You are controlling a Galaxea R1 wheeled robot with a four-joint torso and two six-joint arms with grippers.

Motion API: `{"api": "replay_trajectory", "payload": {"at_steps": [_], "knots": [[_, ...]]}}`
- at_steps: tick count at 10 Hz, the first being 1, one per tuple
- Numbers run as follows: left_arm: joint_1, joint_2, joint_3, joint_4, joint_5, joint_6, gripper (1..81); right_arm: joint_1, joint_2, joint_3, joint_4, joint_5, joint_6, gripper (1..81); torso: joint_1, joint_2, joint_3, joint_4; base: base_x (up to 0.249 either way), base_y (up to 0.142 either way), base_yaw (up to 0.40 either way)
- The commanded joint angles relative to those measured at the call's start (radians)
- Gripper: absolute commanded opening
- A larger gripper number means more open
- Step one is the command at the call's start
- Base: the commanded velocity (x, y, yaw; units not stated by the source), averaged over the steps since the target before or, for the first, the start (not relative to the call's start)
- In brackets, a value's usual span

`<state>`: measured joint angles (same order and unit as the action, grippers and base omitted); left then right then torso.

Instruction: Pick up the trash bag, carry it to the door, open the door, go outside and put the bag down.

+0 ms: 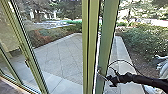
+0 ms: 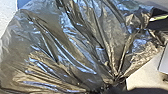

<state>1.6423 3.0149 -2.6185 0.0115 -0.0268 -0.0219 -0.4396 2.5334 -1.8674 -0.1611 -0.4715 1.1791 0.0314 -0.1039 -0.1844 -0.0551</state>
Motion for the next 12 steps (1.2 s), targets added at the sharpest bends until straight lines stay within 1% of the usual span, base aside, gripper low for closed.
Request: {"api": "replay_trajectory", "payload": {"at_steps": [1, 3, 5, 9, 10, 12], "knots": [[-0.003, 0.009, 0.014, 0.002, 0.073, 0.011, 1.0, 0.313, -0.229, -0.064, -0.081, 0.042, 0.053, 81.1, 0.0, 0.0, 0.0, 0.0, 0.0, 0.0, 0.0], [-0.003, 0.009, 0.015, 0.004, 0.073, 0.011, 1.0, 0.366, -0.267, -0.019, -0.12, 0.044, 0.053, 81.1, 0.0, 0.0, 0.0, 0.0, 0.0, 0.0, 0.0], [-0.002, 0.015, 0.015, 0.005, 0.073, 0.013, 1.0, 0.39, -0.301, 0.024, -0.147, 0.033, 0.051, 81.1, 0.0, 0.0, 0.0, 0.0, 0.0, 0.0, 0.0], [0.0, 0.016, 0.015, 0.01, 0.071, 0.016, 1.0, 0.448, -0.362, 0.099, -0.175, 0.013, 0.051, 81.1, 0.0, 0.0, 0.0, 0.0, 0.0, 0.0, 0.0], [0.0, 0.018, 0.015, 0.012, 0.071, 0.016, 1.0, 0.472, -0.376, 0.119, -0.183, -0.019, 0.047, 81.1, 0.0, 0.0, 0.0, 0.0, 0.0, 0.0, 0.0], [0.0, 0.021, 0.015, 0.013, 0.067, 0.016, 1.0, 0.476, -0.37, 0.156, -0.245, -0.085, 0.036, 81.1, 0.001, 0.0, 0.0, 0.0, 0.0, 0.0, 0.0]]}}
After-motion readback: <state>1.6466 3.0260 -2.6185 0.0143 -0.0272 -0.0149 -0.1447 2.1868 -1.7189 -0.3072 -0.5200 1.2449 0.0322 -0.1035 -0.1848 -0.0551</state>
